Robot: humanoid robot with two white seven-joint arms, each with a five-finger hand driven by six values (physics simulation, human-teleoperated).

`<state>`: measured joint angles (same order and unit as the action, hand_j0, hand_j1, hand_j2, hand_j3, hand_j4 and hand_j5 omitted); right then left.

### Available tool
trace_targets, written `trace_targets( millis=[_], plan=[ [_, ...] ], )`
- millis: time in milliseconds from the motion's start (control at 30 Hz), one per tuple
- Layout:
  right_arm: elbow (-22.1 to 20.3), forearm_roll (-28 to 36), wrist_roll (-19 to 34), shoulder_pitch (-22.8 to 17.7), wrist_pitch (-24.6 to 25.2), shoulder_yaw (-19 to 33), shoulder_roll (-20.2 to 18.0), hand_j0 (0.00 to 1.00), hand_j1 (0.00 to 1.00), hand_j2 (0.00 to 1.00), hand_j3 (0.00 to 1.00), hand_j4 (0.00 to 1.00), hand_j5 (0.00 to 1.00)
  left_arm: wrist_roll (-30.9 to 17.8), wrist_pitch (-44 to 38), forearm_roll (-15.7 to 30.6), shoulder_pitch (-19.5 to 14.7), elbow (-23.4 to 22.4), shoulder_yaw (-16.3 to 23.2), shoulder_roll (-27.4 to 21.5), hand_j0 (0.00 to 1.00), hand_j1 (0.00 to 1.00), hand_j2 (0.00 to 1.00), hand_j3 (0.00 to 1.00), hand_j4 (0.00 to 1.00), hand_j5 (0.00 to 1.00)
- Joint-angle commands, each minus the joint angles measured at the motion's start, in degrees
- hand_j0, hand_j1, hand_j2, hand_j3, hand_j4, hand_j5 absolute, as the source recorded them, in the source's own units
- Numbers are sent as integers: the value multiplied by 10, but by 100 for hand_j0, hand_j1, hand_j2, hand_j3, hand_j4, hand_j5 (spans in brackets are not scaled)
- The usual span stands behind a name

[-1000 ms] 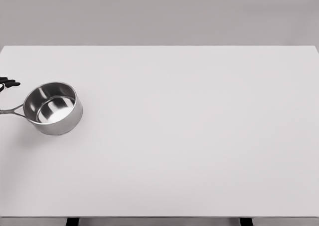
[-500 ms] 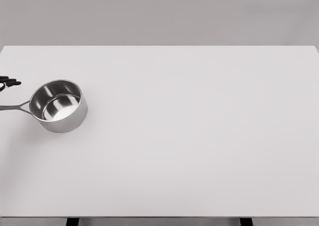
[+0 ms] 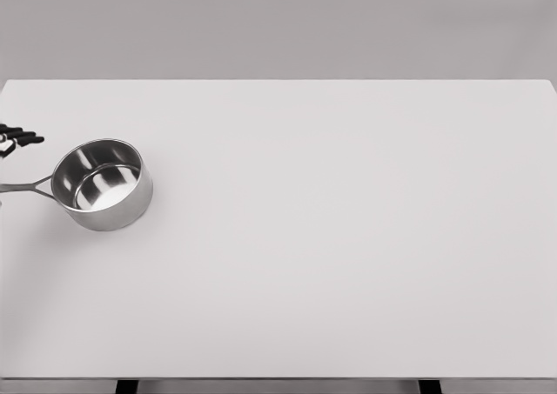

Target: Rotate pot handle

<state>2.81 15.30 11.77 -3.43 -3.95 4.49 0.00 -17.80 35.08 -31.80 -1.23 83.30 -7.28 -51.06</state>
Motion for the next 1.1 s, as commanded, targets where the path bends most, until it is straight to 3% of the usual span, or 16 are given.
trace_targets(
  millis=[0, 1067],
  plan=[
    [0, 0, 0, 0, 0, 0, 0, 100, 100, 100, 100, 100, 100, 0, -1, 4, -1, 1, 3, 10, 100, 100, 100, 100, 100, 100],
    [0, 0, 1, 0, 0, 0, 0, 100, 100, 100, 100, 100, 100, 0, -1, -5, -40, -32, 26, 12, 100, 100, 100, 100, 100, 100]
  ],
)
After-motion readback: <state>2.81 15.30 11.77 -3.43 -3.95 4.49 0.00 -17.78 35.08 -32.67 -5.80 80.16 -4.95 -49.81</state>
